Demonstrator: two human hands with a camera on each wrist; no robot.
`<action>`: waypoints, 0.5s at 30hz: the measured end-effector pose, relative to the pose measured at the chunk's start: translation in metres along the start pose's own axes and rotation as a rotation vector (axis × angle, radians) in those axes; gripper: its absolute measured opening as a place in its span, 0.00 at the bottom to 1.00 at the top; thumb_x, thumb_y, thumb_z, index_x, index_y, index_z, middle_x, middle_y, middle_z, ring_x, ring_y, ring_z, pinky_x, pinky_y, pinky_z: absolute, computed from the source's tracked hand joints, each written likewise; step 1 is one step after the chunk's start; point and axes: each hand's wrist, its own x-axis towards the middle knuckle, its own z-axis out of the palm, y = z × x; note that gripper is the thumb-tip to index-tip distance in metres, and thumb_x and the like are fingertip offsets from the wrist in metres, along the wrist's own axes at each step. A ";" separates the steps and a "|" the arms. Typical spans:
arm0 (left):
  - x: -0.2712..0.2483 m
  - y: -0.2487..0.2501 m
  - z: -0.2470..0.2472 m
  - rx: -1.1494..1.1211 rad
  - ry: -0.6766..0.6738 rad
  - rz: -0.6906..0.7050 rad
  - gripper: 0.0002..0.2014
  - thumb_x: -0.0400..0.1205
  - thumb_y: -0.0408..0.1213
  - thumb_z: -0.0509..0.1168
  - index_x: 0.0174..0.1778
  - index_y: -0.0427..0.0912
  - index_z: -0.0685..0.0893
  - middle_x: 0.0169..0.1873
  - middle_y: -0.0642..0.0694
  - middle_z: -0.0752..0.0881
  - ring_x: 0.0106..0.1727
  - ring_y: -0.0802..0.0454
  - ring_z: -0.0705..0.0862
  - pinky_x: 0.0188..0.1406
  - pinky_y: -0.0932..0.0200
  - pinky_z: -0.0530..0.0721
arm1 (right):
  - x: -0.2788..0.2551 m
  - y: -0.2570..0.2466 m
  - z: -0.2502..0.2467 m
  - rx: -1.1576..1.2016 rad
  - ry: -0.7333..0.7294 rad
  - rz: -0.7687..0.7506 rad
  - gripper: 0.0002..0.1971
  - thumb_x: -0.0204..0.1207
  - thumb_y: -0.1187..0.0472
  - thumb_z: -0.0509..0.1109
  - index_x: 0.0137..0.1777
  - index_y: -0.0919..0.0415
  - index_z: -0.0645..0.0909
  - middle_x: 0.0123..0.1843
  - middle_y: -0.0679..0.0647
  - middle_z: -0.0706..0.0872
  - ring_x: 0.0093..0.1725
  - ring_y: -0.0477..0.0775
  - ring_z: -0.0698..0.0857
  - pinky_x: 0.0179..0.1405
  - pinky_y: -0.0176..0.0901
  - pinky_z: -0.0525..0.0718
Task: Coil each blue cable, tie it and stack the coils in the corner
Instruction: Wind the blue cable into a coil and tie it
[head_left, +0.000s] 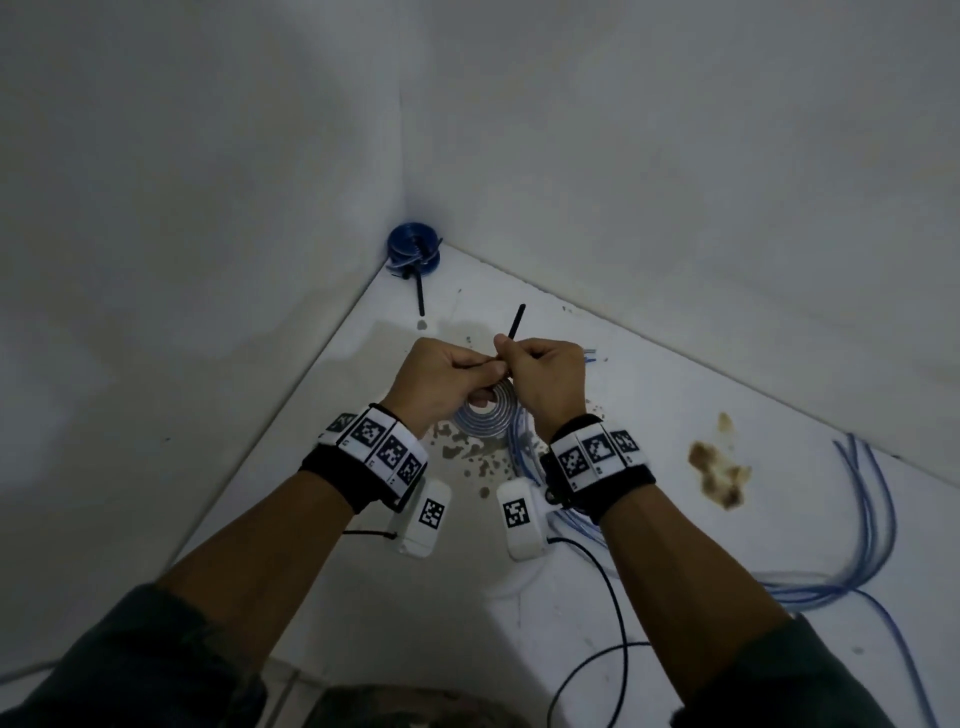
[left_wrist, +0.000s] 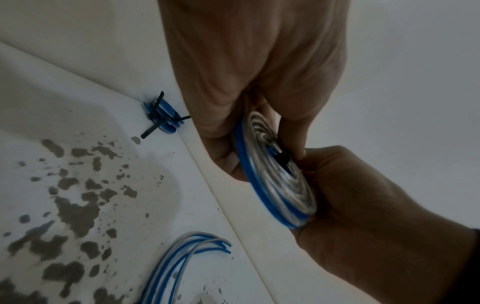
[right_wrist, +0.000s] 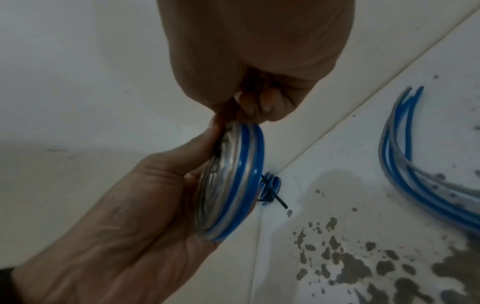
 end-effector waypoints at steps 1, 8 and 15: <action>0.001 -0.001 -0.004 0.005 -0.008 0.013 0.10 0.79 0.27 0.73 0.55 0.31 0.89 0.44 0.37 0.92 0.37 0.57 0.90 0.41 0.65 0.87 | 0.002 -0.002 0.002 0.009 -0.021 -0.015 0.13 0.77 0.60 0.77 0.30 0.62 0.89 0.27 0.56 0.89 0.27 0.53 0.86 0.31 0.48 0.87; 0.025 -0.015 -0.045 0.407 0.099 0.456 0.12 0.75 0.26 0.76 0.54 0.36 0.92 0.47 0.46 0.92 0.48 0.49 0.90 0.50 0.64 0.86 | 0.022 -0.048 -0.039 0.071 -0.528 0.075 0.11 0.77 0.57 0.76 0.49 0.67 0.88 0.42 0.64 0.92 0.42 0.59 0.92 0.38 0.46 0.88; 0.072 -0.020 -0.059 0.625 0.290 0.898 0.08 0.74 0.29 0.77 0.49 0.34 0.92 0.53 0.39 0.91 0.55 0.46 0.83 0.64 0.61 0.78 | 0.036 -0.061 -0.015 0.032 -0.604 0.300 0.20 0.85 0.54 0.68 0.61 0.74 0.82 0.40 0.59 0.90 0.36 0.54 0.89 0.36 0.43 0.87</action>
